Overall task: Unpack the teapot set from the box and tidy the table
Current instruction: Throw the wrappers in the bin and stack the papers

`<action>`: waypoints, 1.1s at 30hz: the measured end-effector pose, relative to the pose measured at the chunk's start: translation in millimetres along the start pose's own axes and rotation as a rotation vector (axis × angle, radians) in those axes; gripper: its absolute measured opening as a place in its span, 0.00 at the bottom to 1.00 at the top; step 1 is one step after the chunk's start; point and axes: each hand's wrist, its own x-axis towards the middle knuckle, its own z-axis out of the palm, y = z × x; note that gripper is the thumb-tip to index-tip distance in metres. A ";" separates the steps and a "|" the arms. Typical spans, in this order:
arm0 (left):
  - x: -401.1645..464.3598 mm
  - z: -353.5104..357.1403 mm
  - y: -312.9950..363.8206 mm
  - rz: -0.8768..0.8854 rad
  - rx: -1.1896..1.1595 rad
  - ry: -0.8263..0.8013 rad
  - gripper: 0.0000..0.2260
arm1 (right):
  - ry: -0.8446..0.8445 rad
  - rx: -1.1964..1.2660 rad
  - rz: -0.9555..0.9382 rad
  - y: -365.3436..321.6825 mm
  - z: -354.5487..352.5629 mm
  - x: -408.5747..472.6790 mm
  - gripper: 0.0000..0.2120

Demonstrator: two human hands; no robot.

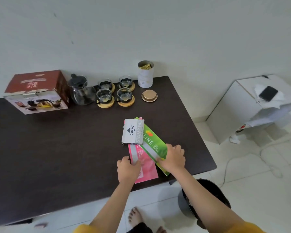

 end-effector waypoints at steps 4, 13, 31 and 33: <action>4.3 3.5 2.3 -0.035 0.037 -0.037 0.18 | -0.061 -0.006 -0.028 -7.2 -0.8 0.4 0.34; 1.9 1.3 0.9 -0.013 0.043 0.007 0.19 | -0.153 0.165 -0.122 -26.3 16.1 -8.9 0.23; 7.4 3.6 -3.3 0.041 0.099 0.072 0.21 | -0.144 0.330 -0.126 -20.5 24.0 0.3 0.17; 8.7 3.7 -3.1 0.043 0.109 0.070 0.21 | -0.153 0.346 -0.129 -19.4 24.1 2.0 0.17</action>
